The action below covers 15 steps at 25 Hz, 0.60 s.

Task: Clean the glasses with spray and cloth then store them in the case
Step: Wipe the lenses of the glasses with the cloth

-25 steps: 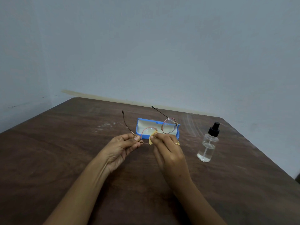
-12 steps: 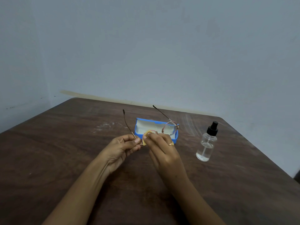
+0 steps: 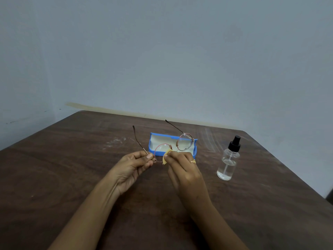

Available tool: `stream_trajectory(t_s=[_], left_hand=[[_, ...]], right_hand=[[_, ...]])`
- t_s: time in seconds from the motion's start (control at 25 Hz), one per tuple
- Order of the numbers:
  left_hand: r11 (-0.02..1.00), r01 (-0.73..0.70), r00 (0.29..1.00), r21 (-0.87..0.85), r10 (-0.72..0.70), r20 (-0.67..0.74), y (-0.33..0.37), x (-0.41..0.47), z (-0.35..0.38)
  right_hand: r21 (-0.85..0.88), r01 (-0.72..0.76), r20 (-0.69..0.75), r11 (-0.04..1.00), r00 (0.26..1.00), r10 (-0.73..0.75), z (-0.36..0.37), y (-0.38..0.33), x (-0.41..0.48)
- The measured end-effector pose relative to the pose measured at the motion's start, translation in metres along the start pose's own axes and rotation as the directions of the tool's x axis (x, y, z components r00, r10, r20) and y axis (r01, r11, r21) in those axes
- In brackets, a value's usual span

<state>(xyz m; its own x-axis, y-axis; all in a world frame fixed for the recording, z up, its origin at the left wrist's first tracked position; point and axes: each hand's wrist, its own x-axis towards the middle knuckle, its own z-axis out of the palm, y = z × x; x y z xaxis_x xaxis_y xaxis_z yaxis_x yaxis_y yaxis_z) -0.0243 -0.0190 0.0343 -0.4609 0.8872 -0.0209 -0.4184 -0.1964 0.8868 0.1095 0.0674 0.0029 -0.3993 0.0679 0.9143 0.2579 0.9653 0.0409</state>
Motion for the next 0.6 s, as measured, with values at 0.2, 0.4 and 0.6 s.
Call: stream_trajectory(t_s=[0.2,0.4,0.6], left_hand=[[0.995,-0.019,1.000,0.096,0.017,0.019,-0.0041,0.0006,-0.0001],[0.993,-0.030,0.999,0.115,0.027,0.029,-0.0063,0.0008,0.0011],[0.999,-0.020,0.999,0.032,0.019,0.030,-0.0043,0.0011,0.0002]], right_hand=[[-0.029,-0.023,-0.051,0.999,0.998,0.021,-0.0013,0.0008,0.0014],[0.035,0.041,0.004,0.999,0.999,-0.042,-0.0005,-0.0019,0.0027],[0.085,0.130,0.076,0.988,0.988,-0.136,0.0009,-0.0046,0.0000]])
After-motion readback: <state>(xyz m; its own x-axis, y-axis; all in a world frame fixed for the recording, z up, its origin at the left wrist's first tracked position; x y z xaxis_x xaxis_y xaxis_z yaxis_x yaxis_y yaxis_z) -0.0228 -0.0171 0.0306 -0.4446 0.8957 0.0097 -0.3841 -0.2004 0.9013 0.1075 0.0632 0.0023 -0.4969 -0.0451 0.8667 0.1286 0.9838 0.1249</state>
